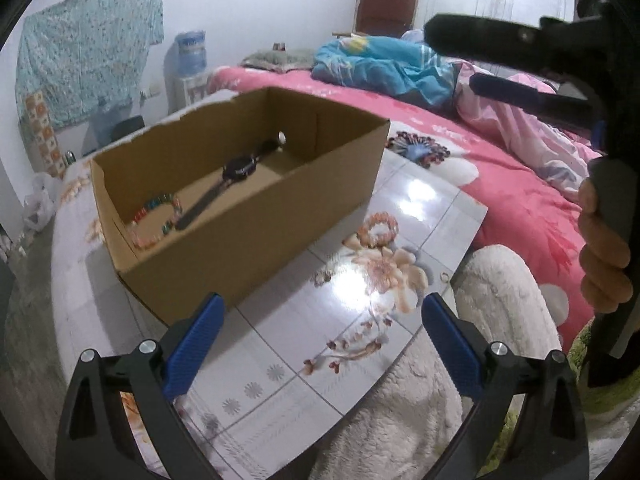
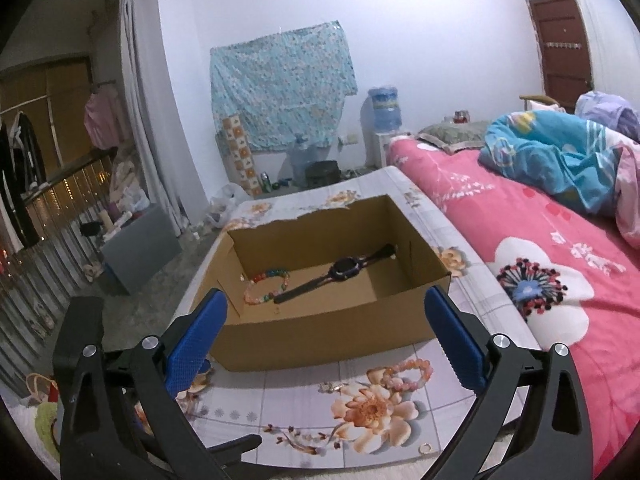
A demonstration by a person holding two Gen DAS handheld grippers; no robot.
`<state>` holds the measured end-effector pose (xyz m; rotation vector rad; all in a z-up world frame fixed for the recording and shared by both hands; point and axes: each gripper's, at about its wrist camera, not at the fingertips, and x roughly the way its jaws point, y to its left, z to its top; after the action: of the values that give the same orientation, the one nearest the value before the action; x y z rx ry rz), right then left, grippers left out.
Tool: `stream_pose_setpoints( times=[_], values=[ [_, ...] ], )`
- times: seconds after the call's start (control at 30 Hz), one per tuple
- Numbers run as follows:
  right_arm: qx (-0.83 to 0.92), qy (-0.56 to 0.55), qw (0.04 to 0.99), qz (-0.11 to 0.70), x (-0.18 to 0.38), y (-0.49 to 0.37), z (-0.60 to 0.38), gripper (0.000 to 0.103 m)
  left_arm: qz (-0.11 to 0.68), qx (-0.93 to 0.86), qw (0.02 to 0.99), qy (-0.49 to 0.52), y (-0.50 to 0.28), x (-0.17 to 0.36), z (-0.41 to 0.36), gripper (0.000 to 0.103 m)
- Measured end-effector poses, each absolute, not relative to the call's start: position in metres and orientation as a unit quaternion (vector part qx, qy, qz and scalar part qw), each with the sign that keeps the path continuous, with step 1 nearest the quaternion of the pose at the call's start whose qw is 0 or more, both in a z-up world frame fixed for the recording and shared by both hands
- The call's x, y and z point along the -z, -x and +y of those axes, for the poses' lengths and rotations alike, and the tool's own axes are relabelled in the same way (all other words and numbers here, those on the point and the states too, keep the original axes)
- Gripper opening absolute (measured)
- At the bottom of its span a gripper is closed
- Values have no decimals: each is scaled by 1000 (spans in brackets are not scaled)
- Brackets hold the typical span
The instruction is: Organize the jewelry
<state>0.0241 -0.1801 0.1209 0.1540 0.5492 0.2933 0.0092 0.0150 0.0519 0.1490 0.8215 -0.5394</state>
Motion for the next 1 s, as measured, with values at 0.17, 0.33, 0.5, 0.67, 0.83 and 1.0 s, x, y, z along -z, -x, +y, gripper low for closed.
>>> stream_pose_setpoints(
  times=[0.17,0.33,0.5,0.67,0.83,1.0],
  values=[
    [-134,-69,947,285,-113,-25,-177,95,411,244,876,-69,-16,-37,16,97],
    [-115,-54,944,306,-100,-26,-174,95,423,227,873,-84,-20,-20,16,97],
    [-100,-45,941,319,-90,-26,-174,95,440,210,868,-96,-25,-2,16,97],
    [-77,-25,941,330,-82,-25,-170,95,452,193,865,-106,-31,13,21,97],
    [-60,2,940,335,-75,-24,-163,95,457,186,863,-108,-35,21,26,97],
    [-50,16,942,333,-72,-22,-161,95,464,175,861,-115,-40,30,28,97]
  ],
)
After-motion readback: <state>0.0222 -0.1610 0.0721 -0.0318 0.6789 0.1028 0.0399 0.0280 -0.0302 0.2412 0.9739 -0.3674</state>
